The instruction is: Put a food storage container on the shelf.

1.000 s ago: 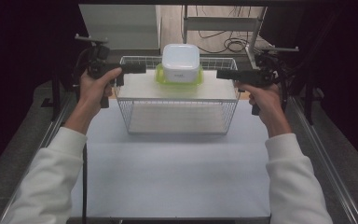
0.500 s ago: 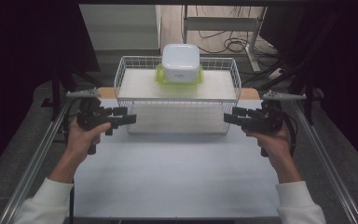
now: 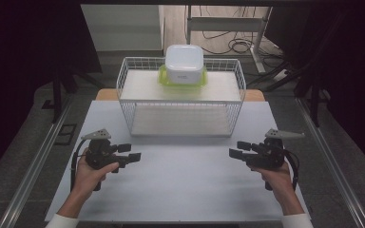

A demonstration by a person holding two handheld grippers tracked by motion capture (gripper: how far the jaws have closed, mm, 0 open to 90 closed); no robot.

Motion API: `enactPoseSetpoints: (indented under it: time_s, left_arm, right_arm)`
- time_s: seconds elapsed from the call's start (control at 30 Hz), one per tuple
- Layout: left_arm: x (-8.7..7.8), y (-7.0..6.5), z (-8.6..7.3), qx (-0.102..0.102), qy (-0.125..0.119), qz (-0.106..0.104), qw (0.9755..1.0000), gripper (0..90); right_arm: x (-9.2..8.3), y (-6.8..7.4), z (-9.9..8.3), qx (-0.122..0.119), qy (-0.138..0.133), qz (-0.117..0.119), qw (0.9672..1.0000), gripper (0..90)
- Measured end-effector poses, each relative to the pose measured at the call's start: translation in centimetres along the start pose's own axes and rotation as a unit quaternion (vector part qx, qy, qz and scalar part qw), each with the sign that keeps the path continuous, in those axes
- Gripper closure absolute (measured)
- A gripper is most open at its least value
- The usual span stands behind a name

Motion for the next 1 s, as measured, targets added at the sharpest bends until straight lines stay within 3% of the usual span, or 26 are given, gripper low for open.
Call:
enactPoseSetpoints:
  time_s: [0.2,0.3,0.37,0.6,1.0]
  left_arm:
    - [0.7,0.8,-1.9,-0.02,0.012,0.009,0.9997,32.9]
    - [0.8,1.5,-2.1,-0.019,0.01,0.034,0.9992,33.3]
    - [0.8,1.6,-2.2,-0.02,0.01,0.037,0.999,33.4]
    - [0.8,1.6,-2.3,-0.026,0.009,0.033,0.9991,33.6]
    - [0.6,1.7,-2.3,-0.025,0.005,0.042,0.9988,33.2]
  right_arm:
    - [1.0,-0.7,-3.0,-0.008,0.017,-0.018,0.9997,34.1]
    - [1.9,-0.8,-4.1,-0.015,0.038,-0.032,0.9986,32.9]
    - [2.5,-0.7,-4.6,-0.025,0.044,-0.038,0.998,32.6]
    - [2.4,-0.8,-4.3,-0.017,0.028,-0.042,0.9986,32.0]
    - [2.4,-1.0,-4.3,-0.016,0.029,-0.051,0.9982,26.5]
Point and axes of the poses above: each handheld gripper's, and its own axes: x roughly forward along the jaws, z roughly out of its top, y roughly to its left, the point moved 8 cm from there along x, roughly forward along the jaws, and after that the axes turned 12 degrees about -z, right-handed, at the moved point
